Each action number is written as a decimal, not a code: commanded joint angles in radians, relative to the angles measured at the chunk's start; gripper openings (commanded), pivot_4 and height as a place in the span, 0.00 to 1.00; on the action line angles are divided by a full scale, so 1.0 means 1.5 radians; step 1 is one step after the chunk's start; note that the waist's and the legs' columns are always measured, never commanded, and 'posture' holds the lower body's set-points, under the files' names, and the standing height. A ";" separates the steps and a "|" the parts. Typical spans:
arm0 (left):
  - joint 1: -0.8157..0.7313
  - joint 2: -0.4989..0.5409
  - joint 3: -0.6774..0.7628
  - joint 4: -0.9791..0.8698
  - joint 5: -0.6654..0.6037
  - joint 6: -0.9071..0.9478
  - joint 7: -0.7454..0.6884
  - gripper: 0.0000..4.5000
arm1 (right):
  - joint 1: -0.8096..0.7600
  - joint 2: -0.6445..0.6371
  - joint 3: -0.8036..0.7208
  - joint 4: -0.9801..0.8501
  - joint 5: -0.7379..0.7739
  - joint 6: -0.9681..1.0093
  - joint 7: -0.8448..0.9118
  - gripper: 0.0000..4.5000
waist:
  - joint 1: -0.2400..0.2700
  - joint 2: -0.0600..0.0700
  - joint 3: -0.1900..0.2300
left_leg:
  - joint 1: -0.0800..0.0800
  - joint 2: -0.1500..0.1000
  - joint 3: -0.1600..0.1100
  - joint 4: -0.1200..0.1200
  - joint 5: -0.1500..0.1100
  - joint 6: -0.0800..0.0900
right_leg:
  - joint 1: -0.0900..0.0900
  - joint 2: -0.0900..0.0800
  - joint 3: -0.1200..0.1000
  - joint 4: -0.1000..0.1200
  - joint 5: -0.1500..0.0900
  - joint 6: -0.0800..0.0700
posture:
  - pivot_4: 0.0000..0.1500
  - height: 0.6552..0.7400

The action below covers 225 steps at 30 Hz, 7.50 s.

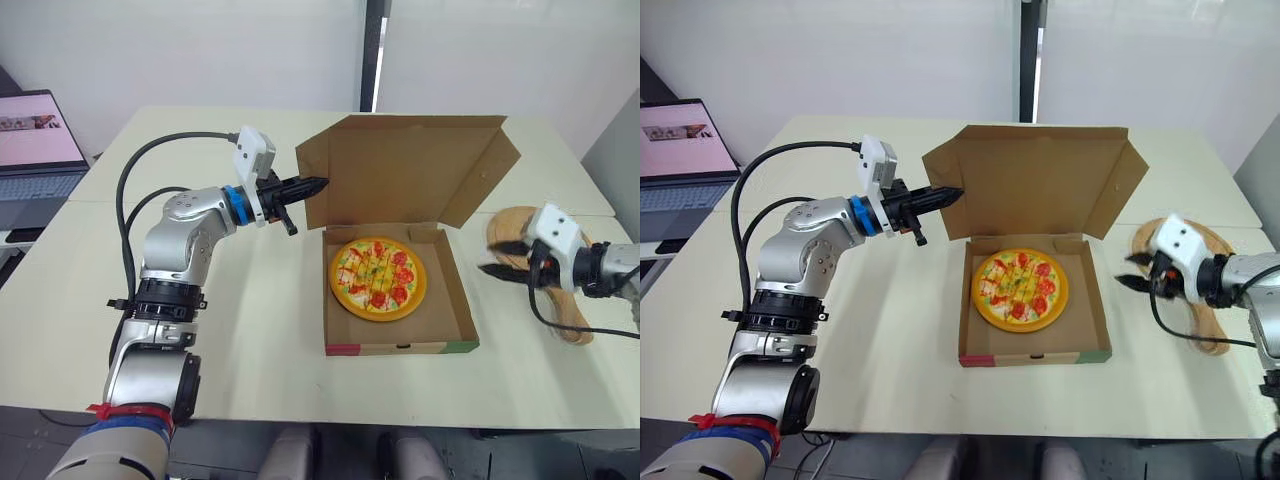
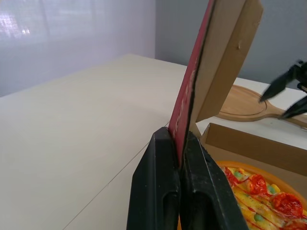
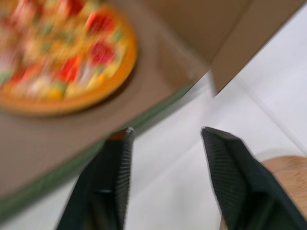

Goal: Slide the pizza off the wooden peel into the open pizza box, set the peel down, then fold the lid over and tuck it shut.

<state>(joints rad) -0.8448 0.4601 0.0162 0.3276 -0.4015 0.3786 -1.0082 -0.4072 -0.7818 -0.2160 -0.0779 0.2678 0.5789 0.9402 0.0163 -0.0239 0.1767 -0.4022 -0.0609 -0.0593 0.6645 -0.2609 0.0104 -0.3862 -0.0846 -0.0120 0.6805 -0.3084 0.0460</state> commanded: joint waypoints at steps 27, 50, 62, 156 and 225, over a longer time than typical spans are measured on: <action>-0.053 -0.038 -0.013 -0.033 0.017 0.034 0.044 0.00 | -0.139 0.079 -0.027 -0.053 0.091 0.109 -0.245 0.00 | -0.007 0.000 0.000 | 0.000 0.000 0.000 0.000 0.000 0.000 | -0.001 0.000 0.000 0.001 0.000 0.000 | 1.00 0.86; -0.021 0.036 0.041 -0.090 -0.037 0.093 -0.009 0.55 | -0.130 0.095 -0.025 -0.062 0.088 0.105 -0.290 0.00 | -0.016 0.000 0.000 | 0.000 0.000 0.001 -0.001 0.000 0.000 | -0.001 0.000 0.001 0.001 0.000 0.000 | 1.00 0.86; -0.038 -0.007 0.030 -0.045 -0.001 0.049 0.065 0.00 | -0.135 0.094 -0.022 -0.056 0.090 0.104 -0.281 0.00 | -0.016 0.000 0.000 | 0.000 0.000 0.001 -0.001 0.000 0.000 | -0.001 0.000 0.001 0.001 0.000 0.000 | 1.00 0.86; 0.290 -0.119 0.025 -0.469 -0.126 0.271 0.365 0.00 | 0.274 0.355 0.032 -0.489 0.036 0.120 -0.538 0.14 | -0.028 0.001 -0.006 | 0.003 0.001 0.001 -0.002 0.000 0.000 | 0.000 0.003 0.003 0.003 0.000 0.000 | 1.00 0.86; 0.294 0.010 -0.009 -0.435 -0.142 0.226 0.171 0.42 | 0.241 -0.002 -0.101 -0.306 0.230 0.147 -0.197 0.00 | -0.010 0.001 -0.006 | 0.003 0.002 -0.001 -0.001 -0.002 0.003 | 0.004 0.003 0.002 -0.001 0.000 0.000 | 1.00 0.86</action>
<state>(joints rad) -0.3905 0.4697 0.0089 -0.3137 -0.6143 0.7416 -0.7386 -0.0426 -0.7734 -0.3625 -0.5132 0.6066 0.8198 0.6332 0.0007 -0.0222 0.1674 -0.3979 -0.0584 -0.0607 0.6631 -0.2635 0.0151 -0.3809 -0.0794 -0.0087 0.6796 -0.3086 0.0458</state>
